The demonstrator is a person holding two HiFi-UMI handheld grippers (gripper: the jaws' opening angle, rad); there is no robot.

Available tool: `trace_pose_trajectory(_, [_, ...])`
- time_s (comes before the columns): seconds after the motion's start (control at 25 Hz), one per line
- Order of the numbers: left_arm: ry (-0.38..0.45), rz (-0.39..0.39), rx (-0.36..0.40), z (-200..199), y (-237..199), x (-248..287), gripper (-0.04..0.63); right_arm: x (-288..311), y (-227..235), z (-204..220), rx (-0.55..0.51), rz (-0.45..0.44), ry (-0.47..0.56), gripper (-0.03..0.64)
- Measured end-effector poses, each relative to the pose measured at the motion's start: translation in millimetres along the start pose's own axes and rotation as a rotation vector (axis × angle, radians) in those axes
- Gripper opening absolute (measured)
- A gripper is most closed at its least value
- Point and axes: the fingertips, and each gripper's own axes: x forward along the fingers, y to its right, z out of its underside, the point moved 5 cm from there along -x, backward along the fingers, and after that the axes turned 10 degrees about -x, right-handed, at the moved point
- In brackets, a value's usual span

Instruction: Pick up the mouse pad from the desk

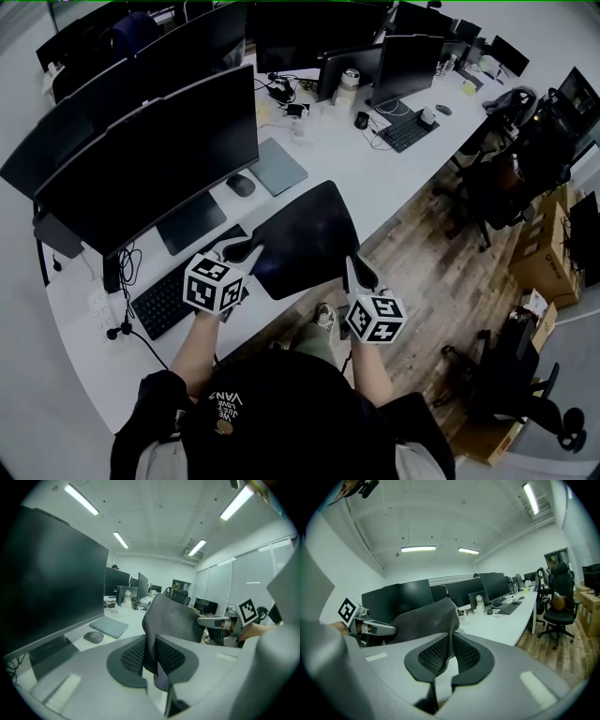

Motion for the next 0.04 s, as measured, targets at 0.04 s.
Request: trace_pose_trajectory(0.04, [-0.001,0.001,-0.001,0.3,-0.6,0.4,0.046,0.6,-0.2,0.4,0.000,0.001,-0.001,0.035])
